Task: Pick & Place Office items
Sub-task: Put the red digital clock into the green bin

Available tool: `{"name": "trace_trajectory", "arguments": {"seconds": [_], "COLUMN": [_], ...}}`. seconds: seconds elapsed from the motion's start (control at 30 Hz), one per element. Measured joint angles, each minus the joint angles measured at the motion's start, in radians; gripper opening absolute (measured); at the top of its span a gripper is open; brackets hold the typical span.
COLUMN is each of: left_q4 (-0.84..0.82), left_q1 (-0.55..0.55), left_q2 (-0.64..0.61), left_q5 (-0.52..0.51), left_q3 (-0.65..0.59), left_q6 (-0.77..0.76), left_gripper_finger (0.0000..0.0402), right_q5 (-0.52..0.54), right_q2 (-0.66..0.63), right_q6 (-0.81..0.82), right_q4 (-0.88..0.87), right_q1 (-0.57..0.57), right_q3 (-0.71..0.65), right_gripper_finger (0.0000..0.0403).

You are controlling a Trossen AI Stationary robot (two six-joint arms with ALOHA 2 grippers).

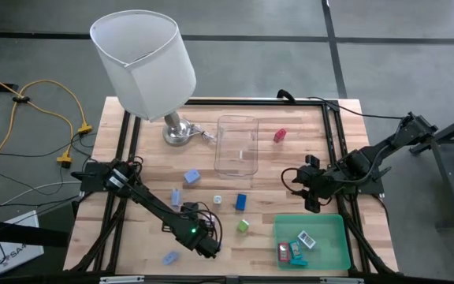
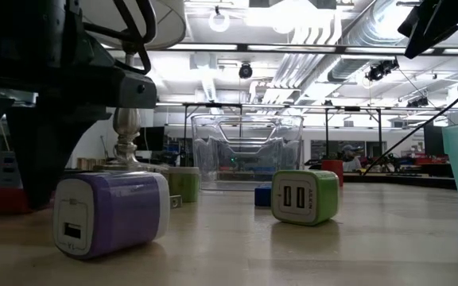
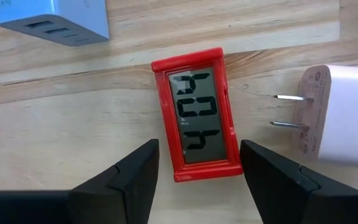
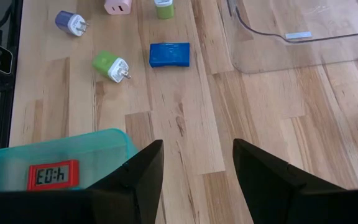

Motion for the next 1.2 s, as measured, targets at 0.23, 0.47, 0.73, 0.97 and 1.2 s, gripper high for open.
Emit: {"name": "trace_trajectory", "arguments": {"seconds": [0.23,0.47,0.73,0.97,1.2], "left_q4": [-0.005,-0.005,-0.005,-0.005,-0.005], "left_q1": [0.000,0.000,-0.003,-0.012,-0.043], "left_q2": [0.000,-0.001,-0.001,-0.003,-0.050], "left_q5": [0.013,0.017,0.007,-0.016,-0.064], "left_q3": [0.000,0.000,0.000,0.000,0.000], "left_q6": [-0.015,-0.023,-0.017,0.001,0.010], "left_gripper_finger": [0.0173,0.0156,0.0154,0.0153,0.0152], "right_q5": [-0.020,-0.049,-0.049,-0.049,-0.049], "right_q2": [0.000,0.000,0.000,0.000,0.000], "right_q6": [0.002,0.002,0.002,0.003,0.003], "right_q4": [0.000,0.000,0.000,0.000,0.000], "right_q1": [0.000,0.000,0.000,0.000,0.000], "right_q3": [0.000,0.000,0.000,0.000,0.000], "right_gripper_finger": [0.0180,0.0180,0.0180,0.0180,0.0180]}}
